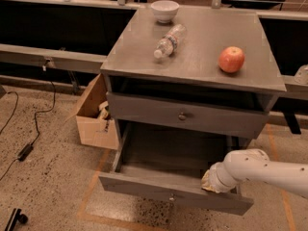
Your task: Open middle drawer
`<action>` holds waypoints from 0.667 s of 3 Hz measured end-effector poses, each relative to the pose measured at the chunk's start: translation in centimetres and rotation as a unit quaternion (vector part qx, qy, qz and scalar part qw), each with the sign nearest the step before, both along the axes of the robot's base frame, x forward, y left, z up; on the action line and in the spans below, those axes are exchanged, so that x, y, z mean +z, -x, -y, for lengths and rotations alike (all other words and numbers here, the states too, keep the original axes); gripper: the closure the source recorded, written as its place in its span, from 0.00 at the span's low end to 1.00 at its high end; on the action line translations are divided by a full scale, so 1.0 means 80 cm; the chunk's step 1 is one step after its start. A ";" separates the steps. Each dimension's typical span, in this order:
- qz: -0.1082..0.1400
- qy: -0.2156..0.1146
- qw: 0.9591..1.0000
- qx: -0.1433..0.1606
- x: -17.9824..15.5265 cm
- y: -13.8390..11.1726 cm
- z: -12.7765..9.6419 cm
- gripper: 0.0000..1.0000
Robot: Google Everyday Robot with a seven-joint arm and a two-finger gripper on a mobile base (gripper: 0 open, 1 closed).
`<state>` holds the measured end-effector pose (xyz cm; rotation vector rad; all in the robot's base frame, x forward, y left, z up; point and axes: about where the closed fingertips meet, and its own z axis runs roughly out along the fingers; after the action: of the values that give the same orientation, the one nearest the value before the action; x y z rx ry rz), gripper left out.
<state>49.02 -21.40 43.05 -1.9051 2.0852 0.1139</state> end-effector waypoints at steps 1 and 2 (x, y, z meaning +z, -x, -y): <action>0.110 -0.005 0.993 0.031 0.071 0.023 -0.002 1.00; 0.254 -0.027 0.965 0.050 0.175 0.007 -0.029 1.00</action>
Offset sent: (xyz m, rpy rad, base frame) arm -0.0587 -0.1162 0.3209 0.1278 -1.0946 -0.1781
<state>48.43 -19.08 57.04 -1.7722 1.6273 -0.2666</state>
